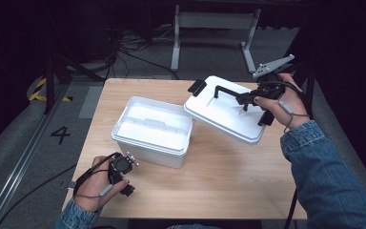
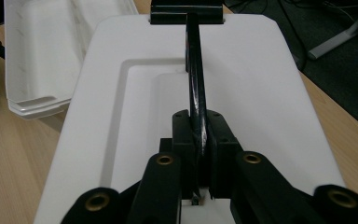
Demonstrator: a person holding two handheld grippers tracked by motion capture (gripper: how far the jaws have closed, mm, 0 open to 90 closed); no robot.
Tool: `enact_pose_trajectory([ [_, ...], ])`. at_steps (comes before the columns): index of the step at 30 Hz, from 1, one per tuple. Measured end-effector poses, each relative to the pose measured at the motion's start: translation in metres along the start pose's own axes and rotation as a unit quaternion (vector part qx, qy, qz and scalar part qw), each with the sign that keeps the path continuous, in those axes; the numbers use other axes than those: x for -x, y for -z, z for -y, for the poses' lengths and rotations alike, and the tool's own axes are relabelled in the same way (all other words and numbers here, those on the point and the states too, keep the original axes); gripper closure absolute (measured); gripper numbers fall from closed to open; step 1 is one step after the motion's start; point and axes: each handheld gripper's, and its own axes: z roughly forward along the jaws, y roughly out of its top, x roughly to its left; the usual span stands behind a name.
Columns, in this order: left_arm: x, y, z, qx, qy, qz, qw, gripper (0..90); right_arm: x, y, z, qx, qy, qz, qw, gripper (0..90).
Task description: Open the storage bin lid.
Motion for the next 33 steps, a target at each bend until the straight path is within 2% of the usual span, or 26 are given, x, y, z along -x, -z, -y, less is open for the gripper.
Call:
enact_pose_trajectory([
  [6,-0.001,-0.001,0.001,0.003,-0.003,0.0,1.0,20.9,0.012,0.002,0.015,-0.008,-0.015,0.013,0.9998,84.5],
  [11,-0.002,-0.001,0.001,0.001,-0.004,-0.004,1.0,20.9,0.029,0.0,0.036,-0.015,-0.04,0.025,0.9988,84.5],
  [14,-0.002,-0.001,0.001,0.002,-0.005,-0.004,1.0,20.9,0.033,-0.002,0.042,-0.018,-0.044,0.03,0.9984,84.5],
  [28,-0.002,-0.002,0.002,0.0,0.0,-0.002,1.0,21.0,0.057,-0.033,0.1,-0.036,-0.093,0.038,0.9943,84.5],
  [33,-0.002,-0.002,0.002,-0.001,0.0,-0.002,1.0,21.0,0.062,-0.043,0.117,-0.029,-0.104,0.032,0.9936,84.5],
])
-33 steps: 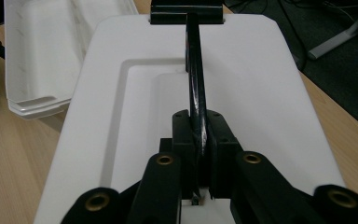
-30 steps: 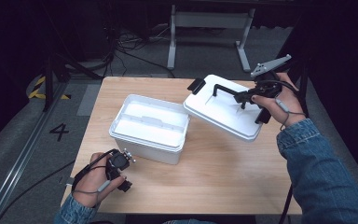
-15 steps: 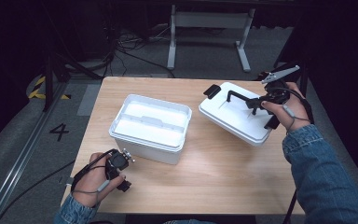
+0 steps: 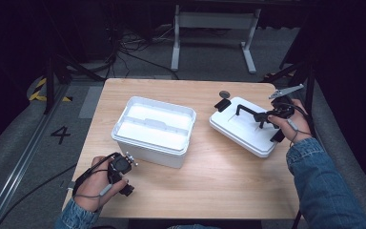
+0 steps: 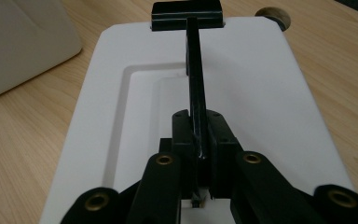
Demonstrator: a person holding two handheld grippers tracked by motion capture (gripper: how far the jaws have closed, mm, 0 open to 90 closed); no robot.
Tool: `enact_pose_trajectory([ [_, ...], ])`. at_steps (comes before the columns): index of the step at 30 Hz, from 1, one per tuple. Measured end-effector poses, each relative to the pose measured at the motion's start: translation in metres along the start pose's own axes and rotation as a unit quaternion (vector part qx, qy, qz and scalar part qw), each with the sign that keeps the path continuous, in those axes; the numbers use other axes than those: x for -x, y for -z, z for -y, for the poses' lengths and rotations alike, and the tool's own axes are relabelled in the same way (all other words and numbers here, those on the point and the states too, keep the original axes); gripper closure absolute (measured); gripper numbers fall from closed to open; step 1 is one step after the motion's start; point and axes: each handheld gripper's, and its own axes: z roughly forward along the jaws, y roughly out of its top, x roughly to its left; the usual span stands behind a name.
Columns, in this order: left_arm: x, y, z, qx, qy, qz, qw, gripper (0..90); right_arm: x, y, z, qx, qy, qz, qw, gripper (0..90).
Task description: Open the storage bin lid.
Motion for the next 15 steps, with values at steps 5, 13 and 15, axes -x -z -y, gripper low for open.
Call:
enact_pose_trajectory([
  [5,0.001,-0.001,0.0,0.0,-0.001,0.003,1.0,21.0,0.003,-0.011,0.012,-0.004,-0.01,-0.004,0.9999,84.5],
  [13,0.001,-0.002,0.0,-0.003,-0.004,0.002,1.0,20.9,0.007,-0.022,0.025,-0.008,-0.02,-0.006,0.9997,84.3],
  [15,0.001,-0.002,-0.001,-0.004,-0.006,0.003,1.0,20.9,0.008,-0.024,0.028,-0.01,-0.022,-0.006,0.9997,84.3],
])
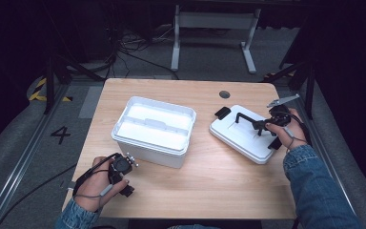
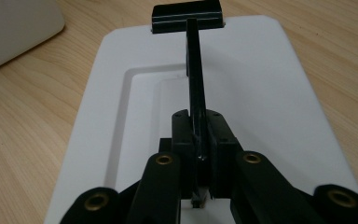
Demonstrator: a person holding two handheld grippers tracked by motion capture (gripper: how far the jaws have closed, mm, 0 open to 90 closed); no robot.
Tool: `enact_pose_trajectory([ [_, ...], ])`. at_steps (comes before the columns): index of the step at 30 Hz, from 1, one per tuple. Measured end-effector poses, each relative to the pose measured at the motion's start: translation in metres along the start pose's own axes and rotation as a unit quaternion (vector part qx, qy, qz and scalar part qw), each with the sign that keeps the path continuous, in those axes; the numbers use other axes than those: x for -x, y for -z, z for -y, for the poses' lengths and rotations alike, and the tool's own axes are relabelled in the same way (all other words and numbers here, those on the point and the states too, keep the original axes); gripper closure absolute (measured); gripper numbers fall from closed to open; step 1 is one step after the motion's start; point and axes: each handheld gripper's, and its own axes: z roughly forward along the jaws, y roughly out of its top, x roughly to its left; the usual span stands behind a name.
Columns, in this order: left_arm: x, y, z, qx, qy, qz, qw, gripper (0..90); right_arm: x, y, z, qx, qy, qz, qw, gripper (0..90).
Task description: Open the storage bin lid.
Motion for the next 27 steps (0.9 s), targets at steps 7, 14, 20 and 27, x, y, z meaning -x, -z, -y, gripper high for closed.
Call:
enact_pose_trajectory([
  [7,0.0,0.0,0.0,-0.002,-0.002,-0.002,1.0,20.9,0.001,-0.004,0.005,-0.004,-0.003,-0.005,1.0,84.2],
  [14,0.0,0.0,0.0,-0.001,-0.002,-0.001,1.0,20.7,0.003,-0.011,0.011,-0.014,-0.008,-0.007,0.9998,84.0],
  [20,0.0,-0.001,0.0,-0.001,-0.002,-0.001,1.0,20.7,0.005,-0.016,0.016,-0.02,-0.017,-0.01,0.9996,83.8],
  [27,0.0,0.0,0.0,-0.002,-0.002,-0.002,1.0,20.7,0.009,-0.017,0.02,-0.017,-0.039,-0.011,0.999,81.6],
])
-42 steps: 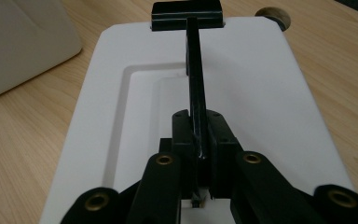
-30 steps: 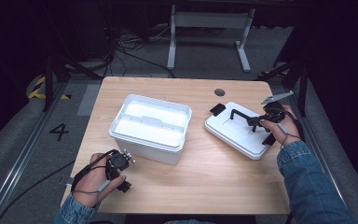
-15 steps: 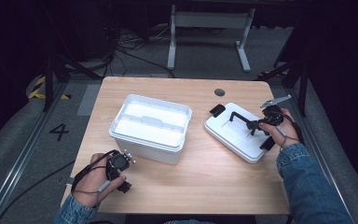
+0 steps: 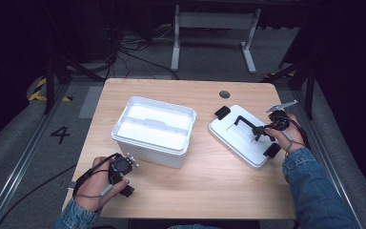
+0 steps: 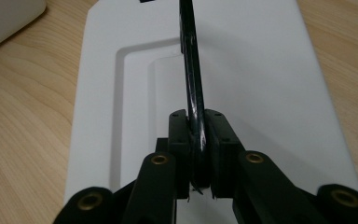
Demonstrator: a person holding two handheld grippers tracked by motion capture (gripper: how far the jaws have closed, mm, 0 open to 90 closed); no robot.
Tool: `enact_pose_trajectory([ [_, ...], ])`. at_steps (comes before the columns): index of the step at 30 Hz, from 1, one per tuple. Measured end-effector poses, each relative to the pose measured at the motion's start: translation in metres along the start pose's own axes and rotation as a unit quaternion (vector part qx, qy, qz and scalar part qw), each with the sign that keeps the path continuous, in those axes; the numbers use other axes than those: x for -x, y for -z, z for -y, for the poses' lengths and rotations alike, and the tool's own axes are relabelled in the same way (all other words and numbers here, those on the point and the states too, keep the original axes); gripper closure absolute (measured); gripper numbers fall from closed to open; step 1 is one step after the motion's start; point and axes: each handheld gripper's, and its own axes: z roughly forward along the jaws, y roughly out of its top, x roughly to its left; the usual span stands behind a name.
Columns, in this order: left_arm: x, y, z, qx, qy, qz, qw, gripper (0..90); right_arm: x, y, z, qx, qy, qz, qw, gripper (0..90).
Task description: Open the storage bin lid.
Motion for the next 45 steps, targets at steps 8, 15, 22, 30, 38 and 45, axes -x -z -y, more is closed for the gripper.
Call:
enact_pose_trajectory([
  [8,0.0,0.0,-0.002,0.0,-0.002,0.002,1.0,20.7,0.004,0.008,0.002,0.012,-0.021,0.032,0.9992,65.6],
  [15,0.002,-0.001,-0.003,0.002,-0.001,0.003,1.0,20.8,-0.009,0.029,-0.002,0.058,-0.017,0.05,0.9969,61.6],
  [22,0.004,0.004,0.003,0.015,0.005,0.001,0.9999,20.8,-0.036,0.054,-0.005,0.081,0.009,0.03,0.9962,59.5],
  [30,0.005,0.007,0.004,0.027,0.01,-0.003,0.9996,21.2,-0.069,0.068,0.001,0.074,0.044,0.003,0.9963,57.3],
  [38,0.004,0.013,0.004,0.036,0.023,-0.006,0.9991,21.7,-0.094,0.067,0.007,0.071,0.061,-0.016,0.9955,55.3],
  [45,0.004,0.015,0.005,0.046,0.03,-0.004,0.9985,21.8,-0.117,0.059,0.012,0.059,0.083,-0.031,0.9943,53.2],
])
